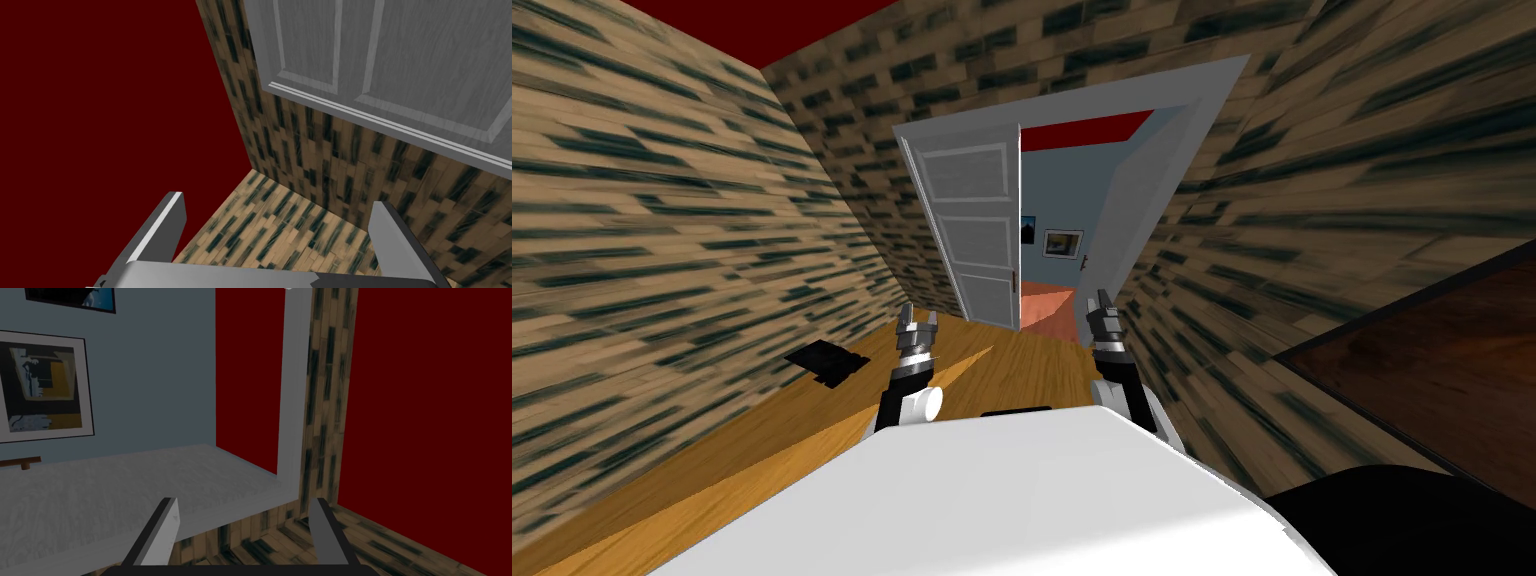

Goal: Push the door open

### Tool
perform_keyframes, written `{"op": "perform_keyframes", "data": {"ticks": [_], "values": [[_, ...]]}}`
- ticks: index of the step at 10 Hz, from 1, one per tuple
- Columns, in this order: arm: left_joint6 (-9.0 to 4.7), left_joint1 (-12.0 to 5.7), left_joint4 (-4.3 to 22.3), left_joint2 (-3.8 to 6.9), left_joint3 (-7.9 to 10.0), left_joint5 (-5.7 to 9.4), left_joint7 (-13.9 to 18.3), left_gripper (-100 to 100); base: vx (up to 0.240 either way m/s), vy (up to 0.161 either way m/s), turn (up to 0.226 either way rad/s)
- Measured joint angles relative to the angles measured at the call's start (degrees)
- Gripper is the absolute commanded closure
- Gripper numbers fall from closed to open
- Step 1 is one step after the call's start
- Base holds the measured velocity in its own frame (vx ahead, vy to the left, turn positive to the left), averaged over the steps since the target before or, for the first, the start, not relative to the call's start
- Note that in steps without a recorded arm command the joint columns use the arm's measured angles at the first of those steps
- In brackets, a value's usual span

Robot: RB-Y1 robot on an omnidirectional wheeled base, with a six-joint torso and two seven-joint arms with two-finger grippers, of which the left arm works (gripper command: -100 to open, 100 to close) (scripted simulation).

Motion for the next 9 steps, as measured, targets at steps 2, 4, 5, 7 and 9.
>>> {"op": "perform_keyframes", "data": {"ticks": [2,4,5,7,9], "values": [[-0.77,-1.22,3.0,0.44,-0.34,0.88,2.4,-100,0.1,0.017,-0.108],[-1.0,-1.95,5.1,1.12,-0.55,1.98,5.2,-100,0.076,0.021,-0.07],[-1.53,-2.56,6.5,1.16,-0.66,2.14,6.0,-100,0.048,0.01,-0.066],[-2.0,-3.83,9.0,1.37,-0.93,2.9,7.9,-100,0.079,0.018,-0.137],[-2.89,-5.21,12.3,1.67,-1.39,3.89,10.6,-100,0.101,0.031,-0.108]]}}
